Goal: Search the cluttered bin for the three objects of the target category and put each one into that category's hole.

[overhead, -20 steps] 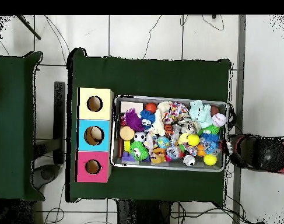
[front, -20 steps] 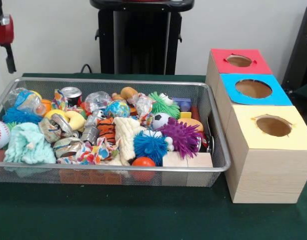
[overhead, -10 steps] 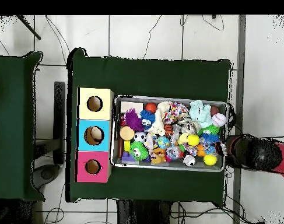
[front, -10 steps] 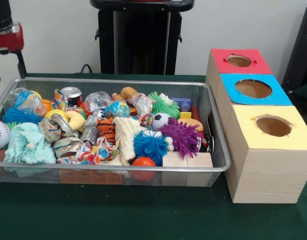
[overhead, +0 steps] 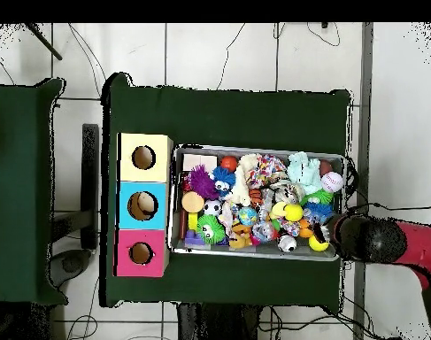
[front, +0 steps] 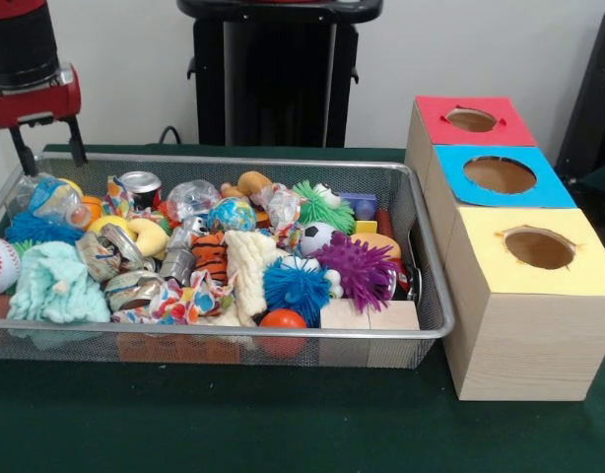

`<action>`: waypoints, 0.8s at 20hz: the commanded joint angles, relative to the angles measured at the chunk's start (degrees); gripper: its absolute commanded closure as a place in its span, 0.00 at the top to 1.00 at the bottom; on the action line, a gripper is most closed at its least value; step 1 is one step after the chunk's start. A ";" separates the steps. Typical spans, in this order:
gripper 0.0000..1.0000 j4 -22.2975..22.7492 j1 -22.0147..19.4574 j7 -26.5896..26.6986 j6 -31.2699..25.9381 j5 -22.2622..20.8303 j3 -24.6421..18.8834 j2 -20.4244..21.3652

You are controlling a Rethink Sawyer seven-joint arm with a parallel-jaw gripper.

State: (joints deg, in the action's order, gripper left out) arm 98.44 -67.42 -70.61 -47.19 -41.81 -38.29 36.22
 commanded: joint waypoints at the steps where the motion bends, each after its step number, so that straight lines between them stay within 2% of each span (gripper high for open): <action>1: 1.00 4.78 -0.89 9.41 6.40 -5.72 -0.84 -3.00; 9: 1.00 5.72 -1.72 9.39 10.64 -6.64 -3.27 -2.33; 16: 1.00 5.80 -0.99 8.44 12.57 -7.04 -2.91 -2.30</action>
State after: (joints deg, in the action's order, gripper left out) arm 101.79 -68.78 -70.61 -37.66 -45.36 -38.32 34.93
